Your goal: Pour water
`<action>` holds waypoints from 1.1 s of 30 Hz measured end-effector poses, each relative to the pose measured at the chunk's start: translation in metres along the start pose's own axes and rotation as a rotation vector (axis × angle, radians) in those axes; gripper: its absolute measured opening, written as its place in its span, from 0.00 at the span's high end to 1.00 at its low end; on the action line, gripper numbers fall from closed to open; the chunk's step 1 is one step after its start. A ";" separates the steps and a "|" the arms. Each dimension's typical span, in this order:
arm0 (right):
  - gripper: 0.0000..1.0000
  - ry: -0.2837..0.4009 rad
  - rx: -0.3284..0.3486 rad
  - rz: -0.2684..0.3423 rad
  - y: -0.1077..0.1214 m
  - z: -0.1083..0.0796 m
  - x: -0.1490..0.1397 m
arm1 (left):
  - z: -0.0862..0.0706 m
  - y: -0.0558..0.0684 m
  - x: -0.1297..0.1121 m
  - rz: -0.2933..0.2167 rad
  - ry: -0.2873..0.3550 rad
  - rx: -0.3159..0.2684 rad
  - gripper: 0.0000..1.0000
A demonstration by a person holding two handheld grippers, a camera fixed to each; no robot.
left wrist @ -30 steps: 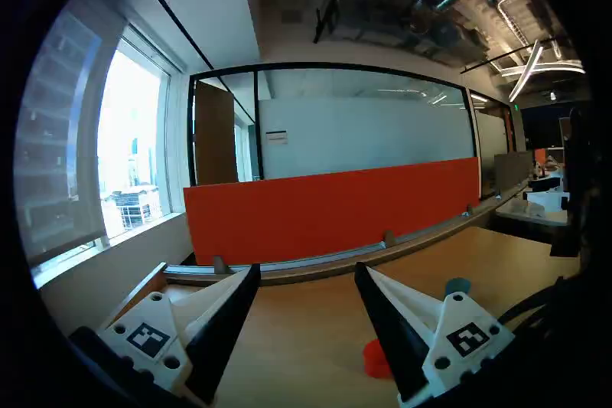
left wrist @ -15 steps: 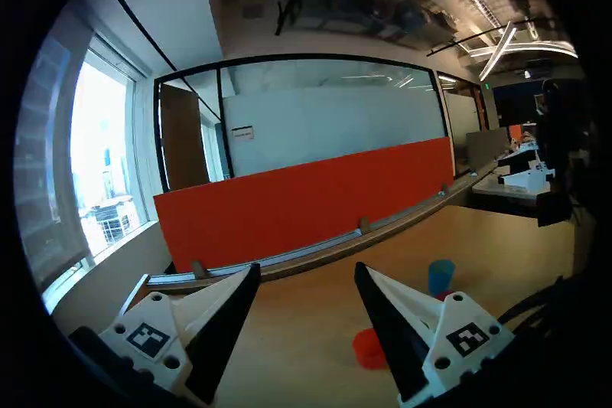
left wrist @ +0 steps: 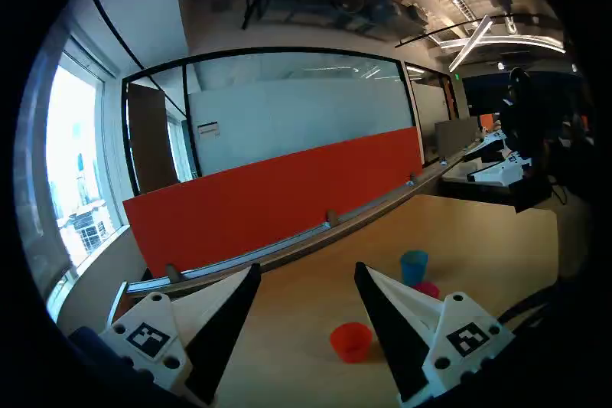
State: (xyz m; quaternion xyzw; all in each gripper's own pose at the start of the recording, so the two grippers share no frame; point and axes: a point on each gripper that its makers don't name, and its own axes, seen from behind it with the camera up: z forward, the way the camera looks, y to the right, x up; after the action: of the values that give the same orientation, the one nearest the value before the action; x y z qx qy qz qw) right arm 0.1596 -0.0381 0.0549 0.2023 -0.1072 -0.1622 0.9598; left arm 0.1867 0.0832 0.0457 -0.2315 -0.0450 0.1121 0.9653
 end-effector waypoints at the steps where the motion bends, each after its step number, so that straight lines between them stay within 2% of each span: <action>1: 0.00 -0.006 0.011 -0.005 -0.002 0.000 -0.001 | 0.000 0.000 -0.001 0.002 -0.004 -0.004 0.09; 15: 0.00 -0.090 0.095 -0.031 -0.015 0.005 -0.010 | 0.006 0.008 -0.012 0.010 -0.049 -0.065 0.09; 24: 0.00 -0.118 0.125 -0.055 -0.022 0.013 -0.014 | 0.012 0.020 -0.024 0.035 -0.086 -0.120 0.09; 33: 0.00 -0.145 0.158 -0.043 -0.026 0.020 -0.018 | 0.019 0.029 -0.042 0.036 -0.122 -0.164 0.09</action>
State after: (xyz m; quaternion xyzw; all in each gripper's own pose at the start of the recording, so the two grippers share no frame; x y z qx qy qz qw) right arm 0.1304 -0.0613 0.0596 0.2673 -0.1844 -0.1880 0.9269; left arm 0.1375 0.1069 0.0475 -0.3030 -0.1083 0.1391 0.9365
